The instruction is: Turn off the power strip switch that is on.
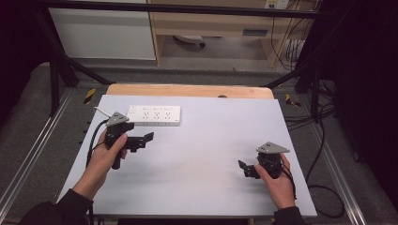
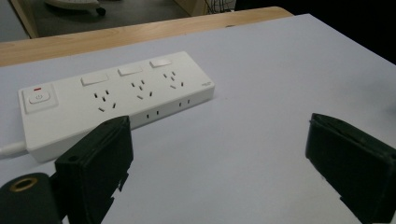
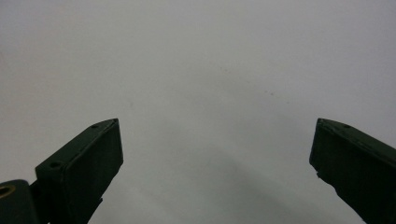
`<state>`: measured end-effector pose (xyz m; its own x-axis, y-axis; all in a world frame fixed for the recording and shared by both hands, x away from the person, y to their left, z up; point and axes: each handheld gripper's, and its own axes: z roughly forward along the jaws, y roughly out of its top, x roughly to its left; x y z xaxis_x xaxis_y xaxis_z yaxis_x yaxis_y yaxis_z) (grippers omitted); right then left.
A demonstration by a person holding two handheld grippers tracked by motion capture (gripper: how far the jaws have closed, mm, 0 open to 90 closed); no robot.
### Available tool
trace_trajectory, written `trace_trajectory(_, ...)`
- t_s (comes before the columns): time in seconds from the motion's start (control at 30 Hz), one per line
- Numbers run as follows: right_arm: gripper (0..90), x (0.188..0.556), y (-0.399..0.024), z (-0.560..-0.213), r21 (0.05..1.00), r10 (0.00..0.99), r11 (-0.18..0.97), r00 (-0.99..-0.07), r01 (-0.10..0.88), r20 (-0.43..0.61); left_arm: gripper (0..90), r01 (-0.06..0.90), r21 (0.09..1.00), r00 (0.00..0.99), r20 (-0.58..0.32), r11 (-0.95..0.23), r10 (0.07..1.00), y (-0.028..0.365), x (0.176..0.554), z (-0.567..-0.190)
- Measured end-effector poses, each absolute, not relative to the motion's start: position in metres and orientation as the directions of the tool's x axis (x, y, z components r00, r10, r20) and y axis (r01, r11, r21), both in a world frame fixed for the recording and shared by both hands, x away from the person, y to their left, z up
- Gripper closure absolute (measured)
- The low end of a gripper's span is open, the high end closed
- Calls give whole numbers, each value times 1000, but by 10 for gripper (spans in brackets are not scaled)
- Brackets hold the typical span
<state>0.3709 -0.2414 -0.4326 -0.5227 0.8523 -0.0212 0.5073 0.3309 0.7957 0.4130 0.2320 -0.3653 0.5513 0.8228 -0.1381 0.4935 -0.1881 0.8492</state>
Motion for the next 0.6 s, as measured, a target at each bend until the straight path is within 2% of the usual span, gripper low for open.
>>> trace_trajectory(0.6,38,372,-241,-434,792,854,336,-520,511,-26,75,535,822,544,-161,-193,823,246,390,-388)
